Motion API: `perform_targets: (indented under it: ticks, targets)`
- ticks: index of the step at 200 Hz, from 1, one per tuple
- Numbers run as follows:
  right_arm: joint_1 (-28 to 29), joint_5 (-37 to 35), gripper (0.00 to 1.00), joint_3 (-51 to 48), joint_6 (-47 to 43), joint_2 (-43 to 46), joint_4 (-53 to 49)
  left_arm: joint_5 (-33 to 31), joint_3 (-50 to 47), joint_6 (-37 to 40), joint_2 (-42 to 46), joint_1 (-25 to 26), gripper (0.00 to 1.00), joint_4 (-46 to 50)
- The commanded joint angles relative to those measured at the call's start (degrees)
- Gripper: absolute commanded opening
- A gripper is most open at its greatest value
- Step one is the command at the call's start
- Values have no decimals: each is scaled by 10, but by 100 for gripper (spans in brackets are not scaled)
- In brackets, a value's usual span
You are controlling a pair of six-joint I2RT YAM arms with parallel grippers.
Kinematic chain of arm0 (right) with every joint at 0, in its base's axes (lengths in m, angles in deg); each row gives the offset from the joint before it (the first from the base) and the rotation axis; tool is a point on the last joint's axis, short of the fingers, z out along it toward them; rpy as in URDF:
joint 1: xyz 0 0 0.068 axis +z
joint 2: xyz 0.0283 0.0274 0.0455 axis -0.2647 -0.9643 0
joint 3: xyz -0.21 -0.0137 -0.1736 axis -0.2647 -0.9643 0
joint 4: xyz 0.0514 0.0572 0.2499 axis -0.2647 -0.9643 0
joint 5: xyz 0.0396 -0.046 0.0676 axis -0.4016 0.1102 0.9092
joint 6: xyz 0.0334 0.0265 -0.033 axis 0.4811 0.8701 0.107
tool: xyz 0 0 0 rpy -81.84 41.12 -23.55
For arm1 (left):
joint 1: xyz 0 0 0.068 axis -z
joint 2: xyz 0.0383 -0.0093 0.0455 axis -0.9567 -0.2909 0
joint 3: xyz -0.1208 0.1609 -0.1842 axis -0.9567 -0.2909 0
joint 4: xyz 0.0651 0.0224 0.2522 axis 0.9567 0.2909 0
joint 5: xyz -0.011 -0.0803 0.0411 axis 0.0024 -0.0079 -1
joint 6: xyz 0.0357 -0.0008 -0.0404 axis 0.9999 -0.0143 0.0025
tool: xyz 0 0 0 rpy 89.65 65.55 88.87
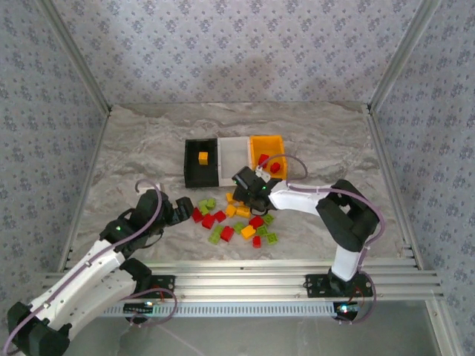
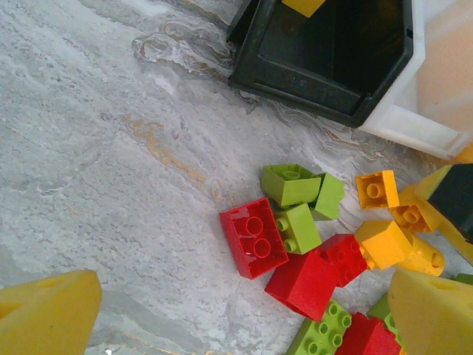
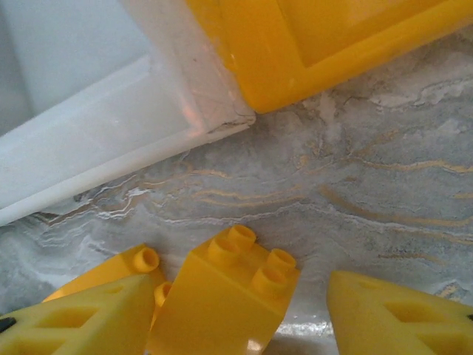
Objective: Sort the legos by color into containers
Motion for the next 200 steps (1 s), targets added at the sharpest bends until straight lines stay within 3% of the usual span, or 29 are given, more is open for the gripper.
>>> perform_targets:
  ticks: [1, 41, 66, 109, 147, 200]
  targets:
    - [3, -25, 58, 15, 33, -11, -47, -9, -7, -8, 6, -5, 100, 4]
    - [-1, -25, 34, -5, 18, 14, -61, -6, -10, 0, 7, -5, 99, 0]
    - [-5, -17, 27, 3, -56, 53, -68, -11, -7, 4, 10, -5, 99, 5]
    - [9, 54, 26, 123, -218, 62, -80, -23, -5, 2, 14, -6, 99, 25]
    - [23, 120, 27, 296, -297, -66, -101, -21, -8, -1, 16, -8, 99, 41]
    - [17, 99, 33, 508, -337, -234, -154, -10, -20, -9, 20, -12, 99, 51]
